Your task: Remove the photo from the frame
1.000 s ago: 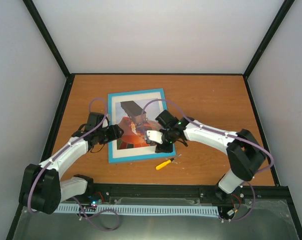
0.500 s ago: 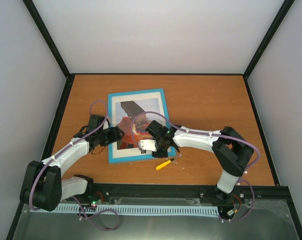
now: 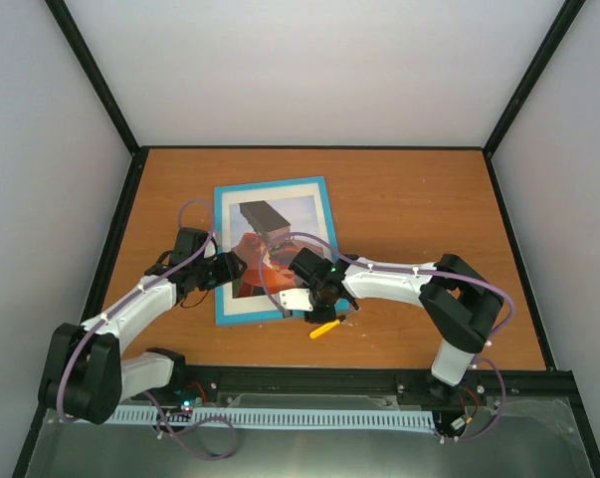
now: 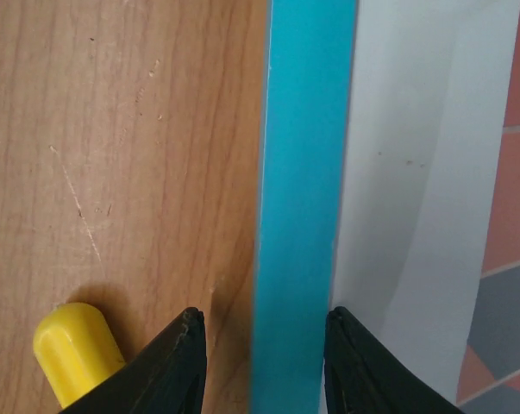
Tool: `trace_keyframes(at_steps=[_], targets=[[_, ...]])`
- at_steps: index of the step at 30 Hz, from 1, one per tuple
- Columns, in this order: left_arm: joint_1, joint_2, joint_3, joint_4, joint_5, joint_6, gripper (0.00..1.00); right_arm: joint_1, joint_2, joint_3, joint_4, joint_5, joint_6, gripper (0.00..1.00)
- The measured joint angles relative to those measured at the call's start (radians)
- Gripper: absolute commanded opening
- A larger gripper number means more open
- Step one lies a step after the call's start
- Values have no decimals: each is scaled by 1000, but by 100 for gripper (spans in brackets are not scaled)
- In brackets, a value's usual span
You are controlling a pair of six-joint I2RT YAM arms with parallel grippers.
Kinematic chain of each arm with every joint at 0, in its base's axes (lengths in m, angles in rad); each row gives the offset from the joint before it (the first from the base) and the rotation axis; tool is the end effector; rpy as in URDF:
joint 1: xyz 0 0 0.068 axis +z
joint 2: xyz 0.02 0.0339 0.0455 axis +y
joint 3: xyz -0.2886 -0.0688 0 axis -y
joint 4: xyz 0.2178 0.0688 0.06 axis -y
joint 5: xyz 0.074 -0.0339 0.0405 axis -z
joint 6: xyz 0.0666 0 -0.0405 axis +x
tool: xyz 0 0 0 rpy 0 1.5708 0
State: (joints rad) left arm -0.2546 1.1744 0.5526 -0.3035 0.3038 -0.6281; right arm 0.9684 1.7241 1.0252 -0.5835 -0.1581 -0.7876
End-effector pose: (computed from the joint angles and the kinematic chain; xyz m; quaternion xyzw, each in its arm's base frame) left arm 0.1917 -0.0705 0.1917 -0.1269 0.9301 -0.2637 0.2222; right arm 0.1665 0.2607 0.1705 -0.7663 0.6214 0.0908 0.1356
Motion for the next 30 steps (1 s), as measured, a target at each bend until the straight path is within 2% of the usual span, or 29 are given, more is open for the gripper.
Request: trace_keyframes(at_steps=[4,7,13,19,25,30], targets=[[0,-13,0,0,1,8,62,1,1,-8,1,11,0,32],[-3,-13,0,2,8,14,60,2,8,-8,5,26,6,19],[-26,-15,0,20,19,40,56,3,6,-8,18,66,29,3],[-171,-102,23,19,-24,101,54,-40,-19,23,-63,55,9,3],[-288,-222,68,29,-105,168,53,-126,-143,85,-168,-12,0,3],[-405,-206,122,-8,-193,237,53,-214,-203,135,-247,-68,0,3]])
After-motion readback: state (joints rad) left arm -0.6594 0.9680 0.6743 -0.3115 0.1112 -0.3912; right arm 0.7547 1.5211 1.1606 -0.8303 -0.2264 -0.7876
